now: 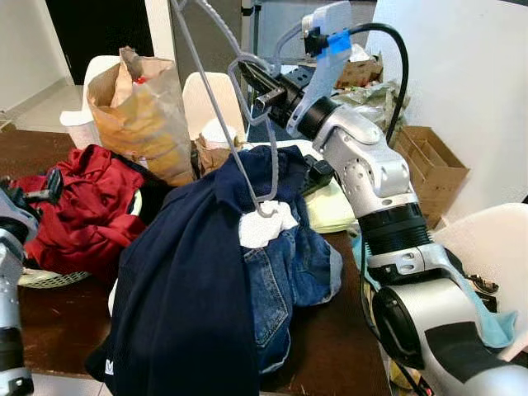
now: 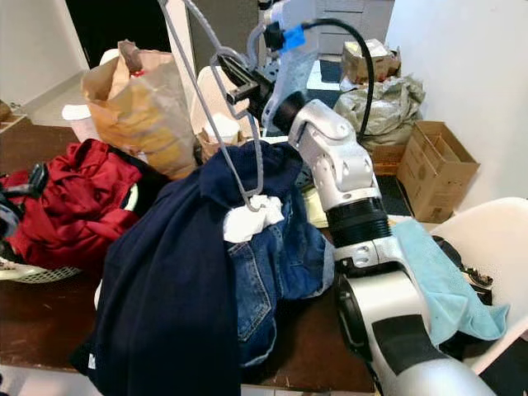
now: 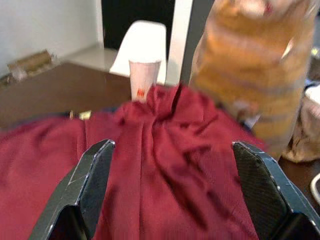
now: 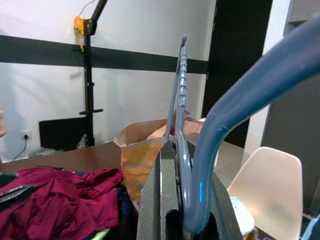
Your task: Hang hanger
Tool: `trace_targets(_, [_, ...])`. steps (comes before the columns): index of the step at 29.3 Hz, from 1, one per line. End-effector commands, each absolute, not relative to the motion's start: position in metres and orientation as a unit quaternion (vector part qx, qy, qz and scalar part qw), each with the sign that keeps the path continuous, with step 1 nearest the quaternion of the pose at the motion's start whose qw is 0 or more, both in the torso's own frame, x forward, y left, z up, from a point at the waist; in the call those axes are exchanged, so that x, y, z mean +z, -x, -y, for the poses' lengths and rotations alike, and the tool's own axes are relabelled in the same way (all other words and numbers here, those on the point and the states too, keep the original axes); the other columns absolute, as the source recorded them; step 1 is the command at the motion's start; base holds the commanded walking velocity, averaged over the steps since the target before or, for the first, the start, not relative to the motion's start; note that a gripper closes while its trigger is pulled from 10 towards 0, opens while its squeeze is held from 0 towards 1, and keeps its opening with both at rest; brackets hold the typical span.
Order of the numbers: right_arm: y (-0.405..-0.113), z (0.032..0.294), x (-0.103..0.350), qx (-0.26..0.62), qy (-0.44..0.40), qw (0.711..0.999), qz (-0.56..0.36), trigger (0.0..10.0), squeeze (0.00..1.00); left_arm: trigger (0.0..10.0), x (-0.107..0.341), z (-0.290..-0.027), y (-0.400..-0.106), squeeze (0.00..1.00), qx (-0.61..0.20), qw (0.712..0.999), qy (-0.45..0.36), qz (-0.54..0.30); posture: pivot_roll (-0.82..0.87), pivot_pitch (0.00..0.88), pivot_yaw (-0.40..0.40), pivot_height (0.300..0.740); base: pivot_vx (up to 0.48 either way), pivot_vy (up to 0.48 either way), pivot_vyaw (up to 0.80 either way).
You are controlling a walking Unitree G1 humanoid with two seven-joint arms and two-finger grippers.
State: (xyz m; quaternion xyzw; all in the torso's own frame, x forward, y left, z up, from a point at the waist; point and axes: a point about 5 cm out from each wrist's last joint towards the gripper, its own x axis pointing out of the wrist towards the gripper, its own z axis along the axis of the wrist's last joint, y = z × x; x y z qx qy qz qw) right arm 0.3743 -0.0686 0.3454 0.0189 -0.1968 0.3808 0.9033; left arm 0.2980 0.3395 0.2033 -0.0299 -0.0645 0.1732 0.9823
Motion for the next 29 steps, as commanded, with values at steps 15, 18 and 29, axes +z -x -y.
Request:
trace_targets(15, [-0.374, 0.075, 0.347, 0.364, -0.003, 0.910, 0.201, 10.0, 0.00, 0.0, 0.157, -0.355, -0.290, 0.00, 0.221, 0.973, 0.056, -0.033, -0.02, 0.000, 0.007, 0.736, 0.000, 0.000, 0.00])
trace_targets(18, [-0.374, 0.076, 0.347, 0.363, -0.003, 0.910, 0.201, 10.0, 0.00, 0.0, 0.159, -0.356, -0.291, 0.00, 0.223, 0.973, 0.055, -0.029, -0.02, 0.000, 0.007, 0.736, 0.000, 0.000, 0.00])
trace_targets(29, [-0.377, 0.078, 0.346, 0.352, -0.009, 0.914, 0.201, 10.0, 0.00, 0.0, 0.281, -0.403, -0.271, 0.00, 0.330, 0.931, -0.085, 0.133, 0.00, 0.000, 0.012, 0.736, 0.000, 0.000, 0.00])
